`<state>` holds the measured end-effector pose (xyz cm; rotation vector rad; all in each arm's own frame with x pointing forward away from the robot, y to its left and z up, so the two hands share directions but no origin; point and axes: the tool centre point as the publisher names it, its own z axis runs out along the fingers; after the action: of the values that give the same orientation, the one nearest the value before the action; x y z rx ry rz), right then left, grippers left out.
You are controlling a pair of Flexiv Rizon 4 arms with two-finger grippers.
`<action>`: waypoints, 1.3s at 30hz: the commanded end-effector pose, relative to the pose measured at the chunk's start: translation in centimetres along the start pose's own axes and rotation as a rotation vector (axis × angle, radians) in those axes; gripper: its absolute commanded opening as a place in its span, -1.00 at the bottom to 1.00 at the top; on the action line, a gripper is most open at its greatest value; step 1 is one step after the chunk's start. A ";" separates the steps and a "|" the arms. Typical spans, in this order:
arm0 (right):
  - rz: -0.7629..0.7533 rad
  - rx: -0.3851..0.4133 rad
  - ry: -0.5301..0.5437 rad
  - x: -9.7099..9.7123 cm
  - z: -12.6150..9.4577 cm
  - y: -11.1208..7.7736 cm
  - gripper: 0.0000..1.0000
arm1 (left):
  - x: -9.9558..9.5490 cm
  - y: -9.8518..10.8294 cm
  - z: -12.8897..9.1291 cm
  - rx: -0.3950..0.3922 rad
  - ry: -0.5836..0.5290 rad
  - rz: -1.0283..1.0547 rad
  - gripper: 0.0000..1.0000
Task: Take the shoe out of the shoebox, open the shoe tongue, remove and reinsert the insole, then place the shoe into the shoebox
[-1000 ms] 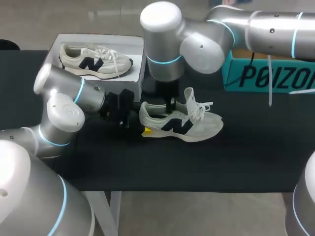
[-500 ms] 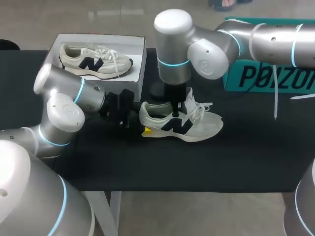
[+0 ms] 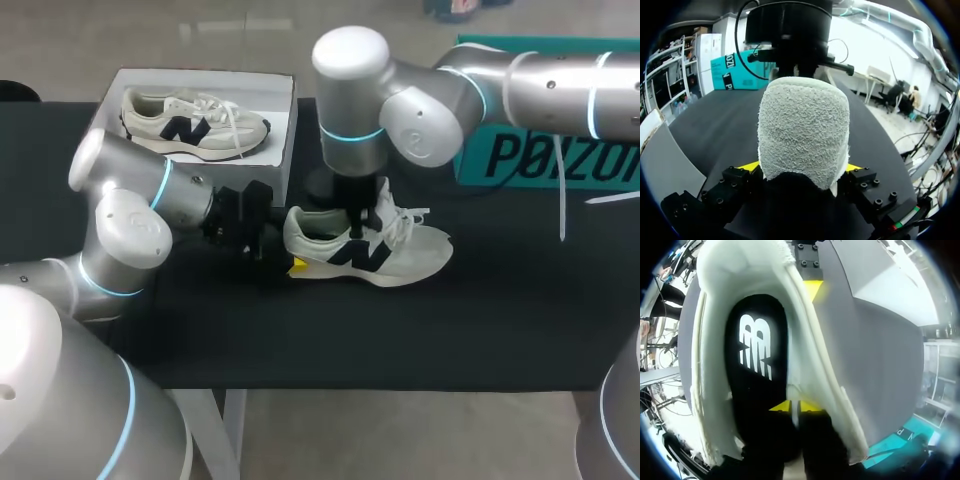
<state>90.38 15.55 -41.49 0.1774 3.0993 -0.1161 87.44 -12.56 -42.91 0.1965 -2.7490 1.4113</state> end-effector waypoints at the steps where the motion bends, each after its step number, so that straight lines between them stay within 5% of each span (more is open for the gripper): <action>1: -0.006 0.012 0.032 -0.2 1.7 0.7 -0.07 | 0.1 0.1 0.0 0.000 0.002 0.001 -1.00; 4: -0.006 0.013 0.062 0.6 2.5 0.8 0.00 | 0.1 0.1 0.0 0.000 0.002 0.001 -1.00; 10: -0.010 0.028 0.119 2.2 3.7 0.7 0.51 | 0.1 0.1 0.0 0.000 0.002 0.001 -1.00; 12: -0.004 0.034 0.130 2.7 3.9 0.6 0.39 | 0.1 0.1 0.0 0.000 0.002 0.001 -1.00; 14: 0.002 0.032 0.133 3.1 4.0 0.5 -0.02 | 0.1 0.1 0.0 0.000 0.002 0.001 -1.00; 20: -0.001 0.033 0.142 3.5 4.4 0.9 -0.53 | 0.1 0.1 0.0 0.000 0.002 0.001 -1.00; 24: -0.004 0.026 0.154 3.8 4.7 1.2 -0.58 | 0.1 0.1 0.0 0.000 0.002 0.001 -1.00; 27: -0.002 0.023 0.165 4.0 5.1 1.2 -0.99 | 0.1 0.1 0.0 0.000 0.002 0.001 -1.00; 39: 0.047 -0.046 0.099 3.8 1.6 -0.1 -1.00 | 0.1 0.1 0.0 0.000 0.002 0.001 -1.00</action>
<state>87.91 16.47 -41.88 0.2643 3.2240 -0.0817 86.91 -12.23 -42.90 0.1906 -2.7471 1.4128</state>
